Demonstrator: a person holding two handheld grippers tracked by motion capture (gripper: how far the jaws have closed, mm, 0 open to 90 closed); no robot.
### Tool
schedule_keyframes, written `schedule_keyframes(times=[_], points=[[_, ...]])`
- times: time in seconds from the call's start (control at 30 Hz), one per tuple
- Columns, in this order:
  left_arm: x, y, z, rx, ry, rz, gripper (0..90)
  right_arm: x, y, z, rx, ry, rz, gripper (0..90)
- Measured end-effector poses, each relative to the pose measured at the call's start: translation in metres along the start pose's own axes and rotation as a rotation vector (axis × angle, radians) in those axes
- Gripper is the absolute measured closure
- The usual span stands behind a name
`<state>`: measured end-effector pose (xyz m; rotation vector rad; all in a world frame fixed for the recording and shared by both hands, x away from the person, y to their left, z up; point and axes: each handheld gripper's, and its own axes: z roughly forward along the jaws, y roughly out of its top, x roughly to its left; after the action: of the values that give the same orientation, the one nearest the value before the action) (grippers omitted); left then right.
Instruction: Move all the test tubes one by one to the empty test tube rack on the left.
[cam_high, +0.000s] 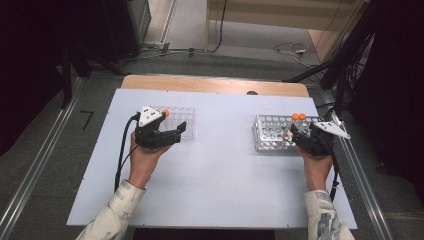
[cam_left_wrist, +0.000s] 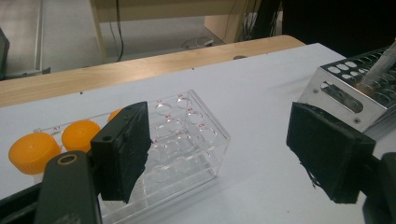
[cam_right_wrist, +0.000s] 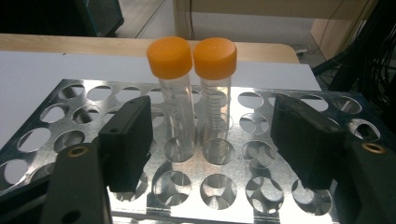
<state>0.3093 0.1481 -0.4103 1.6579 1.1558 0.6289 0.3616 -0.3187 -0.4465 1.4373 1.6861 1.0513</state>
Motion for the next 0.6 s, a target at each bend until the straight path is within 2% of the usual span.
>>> schedule_keyframes(times=[0.27, 0.6], points=[[0.001, 0.0, -0.001, -0.006, 0.0, -0.004, 22.9, -0.003, -0.002, 0.006, -0.002, -0.023, -0.011, 53.0], [-0.001, 0.001, -0.001, -0.009, -0.006, -0.003, 23.5, -0.003, -0.003, 0.021, 0.011, -0.045, -0.023, 60.5]])
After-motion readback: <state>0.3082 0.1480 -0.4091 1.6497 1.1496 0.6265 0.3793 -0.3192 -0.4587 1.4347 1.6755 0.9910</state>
